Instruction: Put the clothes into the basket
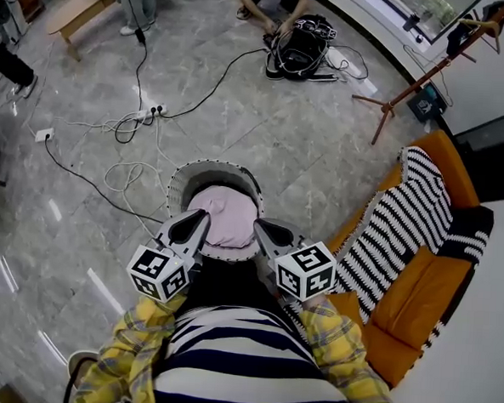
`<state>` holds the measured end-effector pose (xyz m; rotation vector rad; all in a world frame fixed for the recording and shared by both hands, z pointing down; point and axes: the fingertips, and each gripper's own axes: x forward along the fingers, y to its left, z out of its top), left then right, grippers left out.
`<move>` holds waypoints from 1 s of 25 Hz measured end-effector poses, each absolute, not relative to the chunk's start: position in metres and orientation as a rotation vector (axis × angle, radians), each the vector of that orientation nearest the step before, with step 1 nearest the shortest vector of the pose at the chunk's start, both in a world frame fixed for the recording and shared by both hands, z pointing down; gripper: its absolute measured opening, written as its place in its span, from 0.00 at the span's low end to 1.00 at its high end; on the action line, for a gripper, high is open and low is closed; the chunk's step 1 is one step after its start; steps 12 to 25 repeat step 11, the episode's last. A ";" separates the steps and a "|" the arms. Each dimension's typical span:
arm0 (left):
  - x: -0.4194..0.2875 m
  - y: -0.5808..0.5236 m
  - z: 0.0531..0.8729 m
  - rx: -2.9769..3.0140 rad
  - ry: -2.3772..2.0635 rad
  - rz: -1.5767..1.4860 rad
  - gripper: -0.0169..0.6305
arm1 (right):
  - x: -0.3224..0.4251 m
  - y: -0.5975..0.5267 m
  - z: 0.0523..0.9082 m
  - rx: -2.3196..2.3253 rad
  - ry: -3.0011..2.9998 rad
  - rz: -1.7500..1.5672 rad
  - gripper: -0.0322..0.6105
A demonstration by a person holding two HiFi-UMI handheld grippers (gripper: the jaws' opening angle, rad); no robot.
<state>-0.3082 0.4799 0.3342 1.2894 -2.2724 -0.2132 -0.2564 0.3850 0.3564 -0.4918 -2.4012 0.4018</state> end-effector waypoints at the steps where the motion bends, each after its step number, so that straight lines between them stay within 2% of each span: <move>1: -0.308 0.479 0.334 1.289 -2.273 -0.213 0.10 | -0.257 0.384 0.356 -0.492 -2.404 0.403 0.09; 25: -0.307 0.474 0.332 1.276 -2.277 -0.215 0.10 | -0.260 0.381 0.354 -0.499 -2.410 0.417 0.09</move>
